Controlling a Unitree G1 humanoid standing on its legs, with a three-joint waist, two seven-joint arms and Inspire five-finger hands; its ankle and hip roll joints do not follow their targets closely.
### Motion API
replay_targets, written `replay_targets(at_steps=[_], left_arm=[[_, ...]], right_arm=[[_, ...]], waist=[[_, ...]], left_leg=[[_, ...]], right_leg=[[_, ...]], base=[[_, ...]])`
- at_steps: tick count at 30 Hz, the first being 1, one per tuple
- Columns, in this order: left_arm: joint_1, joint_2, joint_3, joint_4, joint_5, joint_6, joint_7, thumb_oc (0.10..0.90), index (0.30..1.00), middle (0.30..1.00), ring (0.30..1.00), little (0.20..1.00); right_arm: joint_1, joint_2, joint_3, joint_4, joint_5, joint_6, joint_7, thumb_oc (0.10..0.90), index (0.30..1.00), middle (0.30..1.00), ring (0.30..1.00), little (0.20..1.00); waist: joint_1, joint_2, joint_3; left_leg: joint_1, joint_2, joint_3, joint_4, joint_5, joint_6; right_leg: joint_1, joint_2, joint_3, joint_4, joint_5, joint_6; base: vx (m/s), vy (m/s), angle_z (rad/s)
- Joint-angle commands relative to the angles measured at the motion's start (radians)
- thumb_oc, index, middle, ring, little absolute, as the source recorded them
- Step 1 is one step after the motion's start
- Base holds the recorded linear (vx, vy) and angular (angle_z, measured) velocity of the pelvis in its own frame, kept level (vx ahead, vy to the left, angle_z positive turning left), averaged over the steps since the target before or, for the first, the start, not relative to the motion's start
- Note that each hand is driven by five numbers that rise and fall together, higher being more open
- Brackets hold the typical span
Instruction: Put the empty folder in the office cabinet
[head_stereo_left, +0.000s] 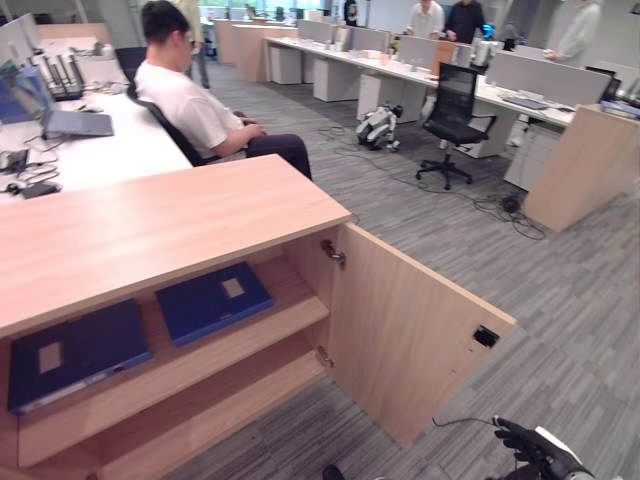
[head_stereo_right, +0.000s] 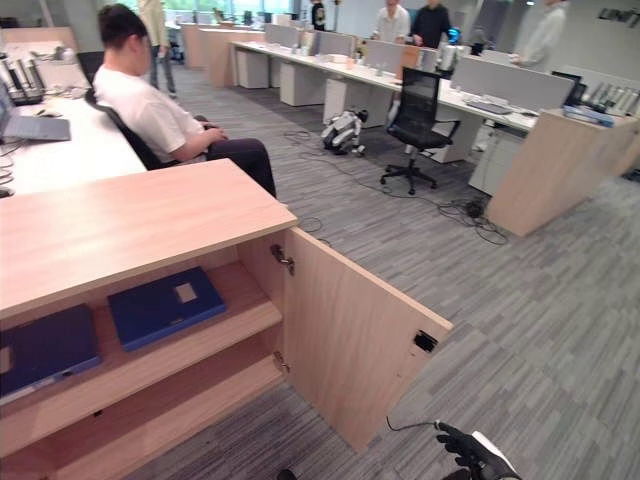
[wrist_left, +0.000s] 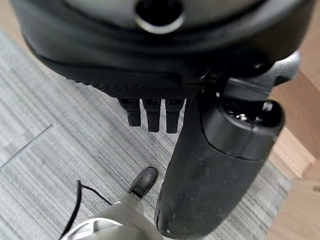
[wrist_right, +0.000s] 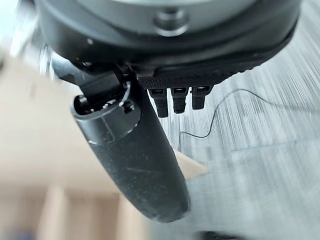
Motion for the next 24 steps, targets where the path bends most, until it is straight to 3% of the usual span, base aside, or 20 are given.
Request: replay_targets(at_steps=[1, 6, 8, 10, 11, 12, 16, 20, 24], left_arm=[[-0.056, -0.017, -0.017, 0.004, -0.031, -0.009, 0.005, 0.800, 0.900, 0.900, 0.900, 0.900], [-0.053, -0.053, -0.042, 0.012, -0.039, -0.014, 0.005, 0.800, 0.900, 0.900, 0.900, 0.900], [-0.042, -0.063, -0.048, 0.009, -0.040, -0.018, 0.010, 0.800, 0.900, 0.900, 0.900, 0.900], [-0.027, -0.067, -0.055, 0.000, -0.033, -0.022, 0.017, 0.800, 0.900, 0.900, 0.900, 0.900], [-0.027, -0.066, -0.057, 0.000, -0.033, -0.022, 0.016, 0.800, 0.900, 0.900, 0.900, 0.900], [-0.018, -0.069, -0.061, -0.006, -0.027, -0.026, 0.025, 0.800, 0.900, 0.900, 0.900, 0.900], [-0.008, -0.069, -0.079, -0.014, -0.024, -0.032, 0.035, 0.800, 0.900, 0.900, 0.900, 0.900], [0.009, -0.064, -0.089, -0.013, -0.013, -0.036, 0.039, 0.800, 0.900, 0.900, 0.900, 0.900], [0.035, -0.048, -0.095, -0.016, 0.001, -0.039, 0.035, 0.800, 0.900, 0.900, 0.900, 0.900]], right_arm=[[-0.033, 0.031, -0.098, -0.005, 0.103, -0.062, -0.069, 0.800, 0.900, 0.900, 0.900, 0.900], [-0.073, 0.023, -0.235, 0.032, 0.098, -0.084, -0.172, 0.800, 0.900, 0.900, 0.900, 0.900], [-0.112, 0.029, -0.281, 0.017, 0.137, -0.122, -0.217, 0.800, 0.900, 0.900, 0.900, 0.900], [-0.164, 0.036, -0.309, 0.016, 0.161, -0.160, -0.263, 0.800, 0.900, 0.900, 0.900, 0.900], [-0.164, 0.037, -0.310, 0.018, 0.161, -0.160, -0.264, 0.800, 0.900, 0.900, 0.900, 0.900], [-0.217, 0.033, -0.323, 0.019, 0.170, -0.187, -0.308, 0.800, 0.900, 0.900, 0.900, 0.900], [-0.311, 0.002, -0.332, 0.035, 0.173, -0.216, -0.371, 0.800, 0.900, 0.900, 0.900, 0.900], [-0.359, -0.034, -0.333, 0.028, 0.170, -0.228, -0.381, 0.800, 0.900, 0.900, 0.900, 0.900], [-0.419, -0.128, -0.284, -0.007, 0.120, -0.210, -0.346, 0.800, 0.900, 0.900, 0.900, 0.900]], waist=[[-0.040, 0.042, -0.002], [-0.068, 0.074, 0.000], [-0.063, 0.085, 0.007], [-0.050, 0.079, 0.010], [-0.048, 0.092, 0.011], [-0.030, 0.084, 0.014], [0.014, 0.091, 0.022], [0.047, 0.095, 0.032], [0.098, 0.098, 0.046]], left_leg=[[0.023, -0.025, -0.056, 0.000, -0.102, -0.003], [0.040, -0.028, -0.064, 0.000, -0.139, 0.011], [0.046, -0.031, -0.069, 0.000, -0.143, 0.016], [0.039, -0.035, -0.064, 0.000, -0.118, 0.013], [0.047, -0.033, -0.076, 0.000, -0.142, 0.018], [0.039, -0.037, -0.074, 0.000, -0.118, 0.015], [0.040, -0.039, -0.101, 0.000, -0.119, 0.016], [0.042, -0.040, -0.119, 0.000, -0.117, 0.016], [0.038, -0.039, -0.141, 0.000, -0.112, 0.012]], right_leg=[[0.003, 0.050, 0.031, 0.033, -0.001, 0.006], [0.016, 0.053, 0.032, 0.026, -0.021, 0.017], [0.022, 0.052, 0.031, 0.025, -0.022, 0.019], [0.014, 0.048, 0.036, 0.030, -0.004, 0.013], [0.024, 0.049, 0.029, 0.025, -0.023, 0.017], [0.018, 0.043, 0.031, 0.029, -0.007, 0.010], [0.030, 0.031, 0.008, 0.026, -0.016, 0.004], [0.039, 0.022, -0.011, 0.022, -0.020, -0.001], [0.048, 0.010, -0.037, 0.013, -0.023, -0.007]], base=[[0.02, 0.023, -0.22], [0.06, 0.080, -0.11], [-0.01, -0.005, -0.18], [-0.03, -0.028, -0.11], [0.00, 0.000, 0.00], [0.01, 0.003, 0.09], [-0.01, -0.029, 0.30], [0.00, -0.015, 0.24], [-0.01, -0.029, 0.45]])
